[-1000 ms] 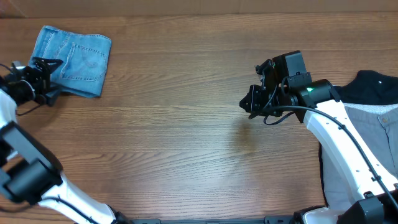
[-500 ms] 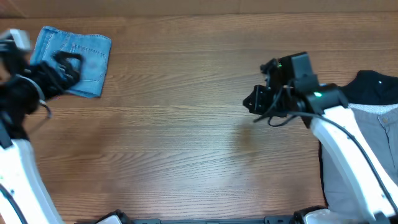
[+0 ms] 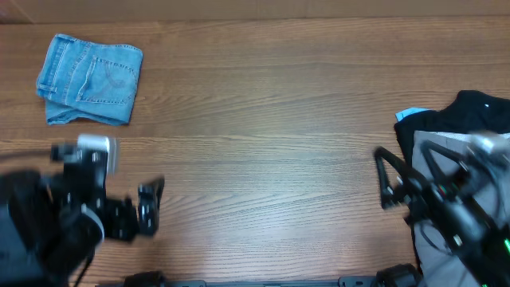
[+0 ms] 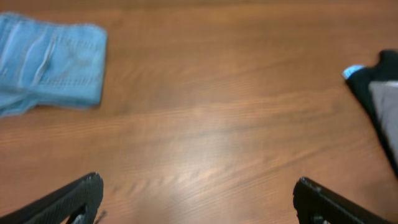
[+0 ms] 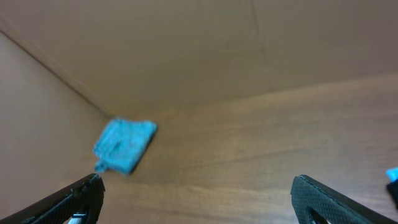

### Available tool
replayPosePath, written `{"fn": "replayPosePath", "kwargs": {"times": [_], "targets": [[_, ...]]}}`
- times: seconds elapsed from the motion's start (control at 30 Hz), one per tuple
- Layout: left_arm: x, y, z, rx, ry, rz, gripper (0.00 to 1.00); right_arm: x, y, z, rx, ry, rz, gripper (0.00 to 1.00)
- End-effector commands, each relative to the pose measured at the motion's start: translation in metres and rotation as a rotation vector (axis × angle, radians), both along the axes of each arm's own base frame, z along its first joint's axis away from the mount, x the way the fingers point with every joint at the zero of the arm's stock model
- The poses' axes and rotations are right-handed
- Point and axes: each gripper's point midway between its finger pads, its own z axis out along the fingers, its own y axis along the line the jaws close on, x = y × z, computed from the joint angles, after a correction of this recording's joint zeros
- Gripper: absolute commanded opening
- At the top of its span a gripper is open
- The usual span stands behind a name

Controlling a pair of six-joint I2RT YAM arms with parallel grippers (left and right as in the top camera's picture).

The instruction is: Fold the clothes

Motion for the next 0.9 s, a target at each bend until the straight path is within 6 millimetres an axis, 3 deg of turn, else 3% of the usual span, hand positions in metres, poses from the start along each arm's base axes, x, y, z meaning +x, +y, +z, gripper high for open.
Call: {"fn": "replayPosePath", "kwargs": {"times": [0.0,0.1,0.53,0.8,0.87], "targets": [[-0.018,0.012,-0.01,0.073,0.043,0.052,1.0,-0.017,-0.013,0.011,0.001,-0.058,-0.049,1.0],[-0.024,0.013,-0.017,0.075,0.082,0.057,1.0,-0.02,-0.014,0.001,-0.009,-0.021,-0.049,1.0],[-0.021,0.009,-0.013,0.052,0.061,0.043,1.0,-0.041,-0.019,-0.055,-0.074,0.219,-0.047,1.0],[-0.021,0.009,-0.013,0.052,0.061,0.043,1.0,-0.047,-0.021,-0.074,-0.098,0.293,-0.048,1.0],[-0.021,0.009,-0.013,0.053,0.061,0.044,1.0,-0.034,-0.031,-0.066,-0.123,0.229,-0.113,1.0]]}}
